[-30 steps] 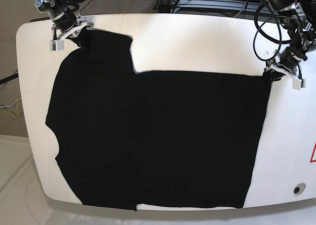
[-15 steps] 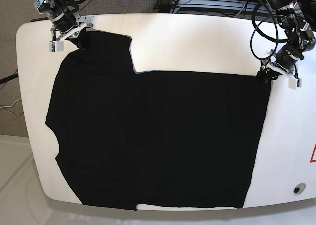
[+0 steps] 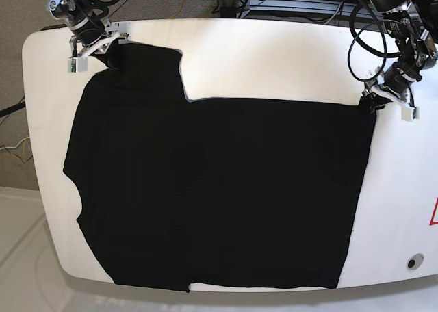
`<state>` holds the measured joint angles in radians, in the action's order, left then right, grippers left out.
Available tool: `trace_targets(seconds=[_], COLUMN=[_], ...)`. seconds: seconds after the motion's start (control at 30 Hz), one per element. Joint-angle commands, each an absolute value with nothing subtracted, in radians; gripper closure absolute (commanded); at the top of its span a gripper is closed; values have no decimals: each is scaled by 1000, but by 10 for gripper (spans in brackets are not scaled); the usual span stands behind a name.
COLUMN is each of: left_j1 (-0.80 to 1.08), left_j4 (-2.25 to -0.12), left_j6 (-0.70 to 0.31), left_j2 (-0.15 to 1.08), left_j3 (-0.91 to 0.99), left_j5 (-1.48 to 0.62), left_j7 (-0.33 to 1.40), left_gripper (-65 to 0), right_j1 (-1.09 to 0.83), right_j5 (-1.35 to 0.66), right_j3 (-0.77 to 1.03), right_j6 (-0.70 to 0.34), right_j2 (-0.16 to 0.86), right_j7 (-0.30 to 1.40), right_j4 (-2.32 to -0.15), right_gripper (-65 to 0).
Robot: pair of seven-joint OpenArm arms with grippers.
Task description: Fold the T-shirt properly
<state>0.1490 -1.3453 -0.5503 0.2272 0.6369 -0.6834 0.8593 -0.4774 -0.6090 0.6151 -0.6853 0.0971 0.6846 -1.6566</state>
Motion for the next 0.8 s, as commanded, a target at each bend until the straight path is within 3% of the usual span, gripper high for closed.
trace_targets(seconds=[0.0,0.23,0.3,0.6,0.63,0.7,0.77], left_j1=[151,154,148,151,151,147,146], left_j4=[-1363,-1366,-1360,-1370,-1370,-1363,-1362], left_j6=[-554,-554,-554,-556,-556,-554,-555], left_j2=[246,254,250,252,251,243,242], left_j3=[640,638,643,636,635,624,618], left_j5=[-693,-688,-689,-670,-664,-651,-646], left_j7=[861,880,894,883,878,856,850], left_gripper=[-158,-57,0,-9,-22,-122,-156], right_j1=[-478,-475,-475,-474,-475,-476,-477], right_j5=[-628,-629,-626,-627,-627,-621,-621], right_j3=[622,622,625,626,626,623,623], right_j6=[-698,-698,-698,-698,-698,-698,-698], right_j2=[108,108,108,107,107,107,108], right_j7=[658,656,658,655,655,658,658], right_j4=[-1671,-1672,-1666,-1664,-1664,-1669,-1669], right_gripper=[0,0,0,0,0,0,0])
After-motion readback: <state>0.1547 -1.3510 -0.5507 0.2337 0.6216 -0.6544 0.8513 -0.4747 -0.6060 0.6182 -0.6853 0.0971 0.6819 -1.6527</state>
